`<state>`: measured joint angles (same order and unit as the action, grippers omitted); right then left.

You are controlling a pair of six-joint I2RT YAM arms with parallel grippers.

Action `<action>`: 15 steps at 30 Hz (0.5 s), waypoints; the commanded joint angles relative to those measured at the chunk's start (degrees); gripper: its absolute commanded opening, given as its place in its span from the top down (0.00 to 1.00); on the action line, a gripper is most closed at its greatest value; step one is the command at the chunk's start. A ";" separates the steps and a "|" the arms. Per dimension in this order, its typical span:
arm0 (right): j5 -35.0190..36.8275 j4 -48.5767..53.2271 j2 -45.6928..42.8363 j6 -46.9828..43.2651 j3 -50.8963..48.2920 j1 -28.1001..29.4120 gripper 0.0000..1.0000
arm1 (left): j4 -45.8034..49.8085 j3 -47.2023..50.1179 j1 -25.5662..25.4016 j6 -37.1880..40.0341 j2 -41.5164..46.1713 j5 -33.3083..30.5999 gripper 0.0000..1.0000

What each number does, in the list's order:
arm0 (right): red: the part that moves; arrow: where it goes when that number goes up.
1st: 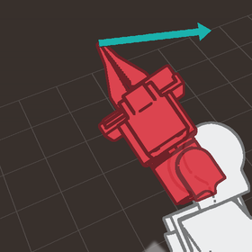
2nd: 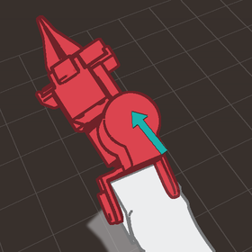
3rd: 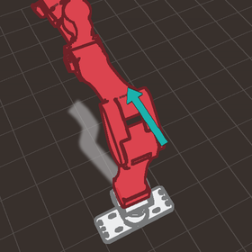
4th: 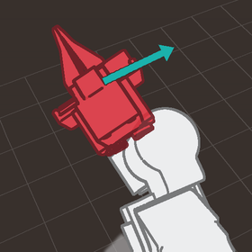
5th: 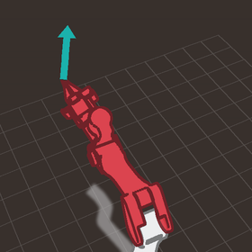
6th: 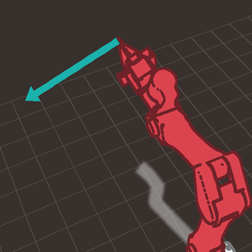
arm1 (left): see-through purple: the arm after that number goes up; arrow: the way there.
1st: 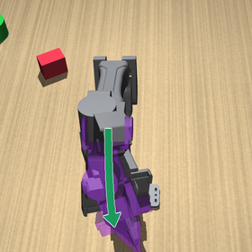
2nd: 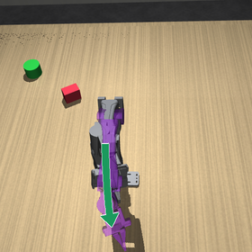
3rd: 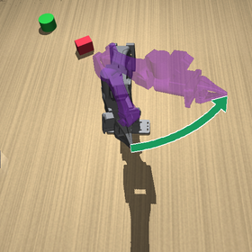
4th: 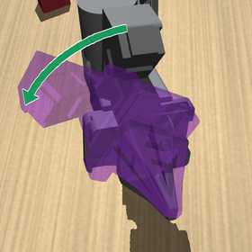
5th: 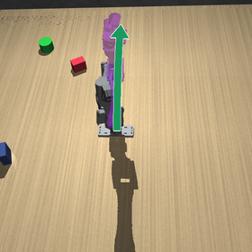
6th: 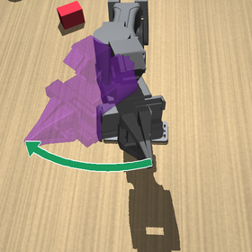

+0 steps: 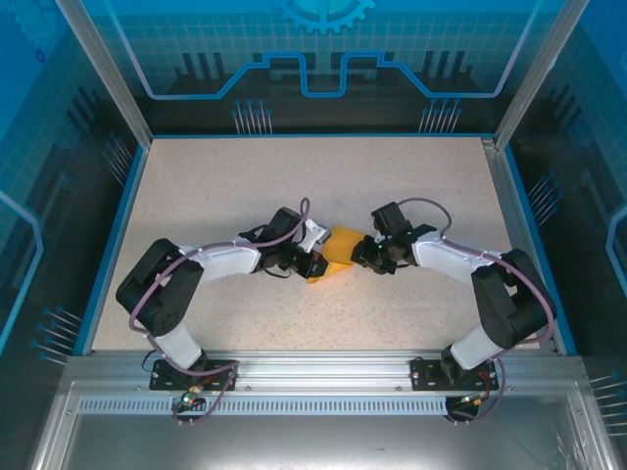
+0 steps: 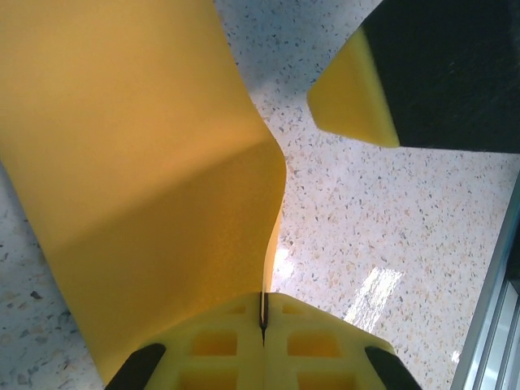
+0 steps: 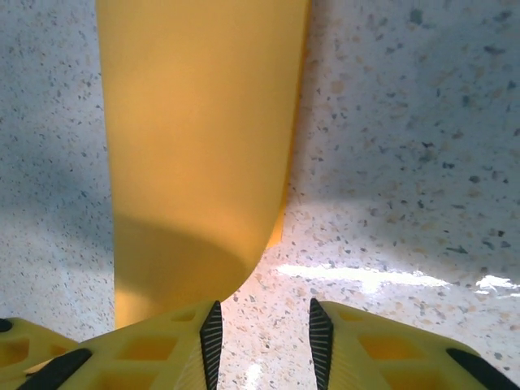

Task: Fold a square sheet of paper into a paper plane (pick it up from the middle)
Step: Third fold the triangle at the center of the table.

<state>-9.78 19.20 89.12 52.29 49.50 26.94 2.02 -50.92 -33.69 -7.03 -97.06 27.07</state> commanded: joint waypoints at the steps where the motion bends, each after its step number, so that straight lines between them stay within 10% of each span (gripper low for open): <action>1: 0.08 1.28 0.18 -2.53 3.97 -1.11 0.67 | 2.24 -2.37 0.65 -0.30 -1.42 2.70 0.97; 15: -2.62 9.86 21.77 -14.79 24.64 -1.01 0.87 | 5.88 -5.33 0.55 -0.76 -3.71 7.21 0.96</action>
<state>-12.36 23.94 107.98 41.91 70.87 26.83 5.96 -54.30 -33.54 -7.44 -99.96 31.29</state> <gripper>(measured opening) 0.129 0.044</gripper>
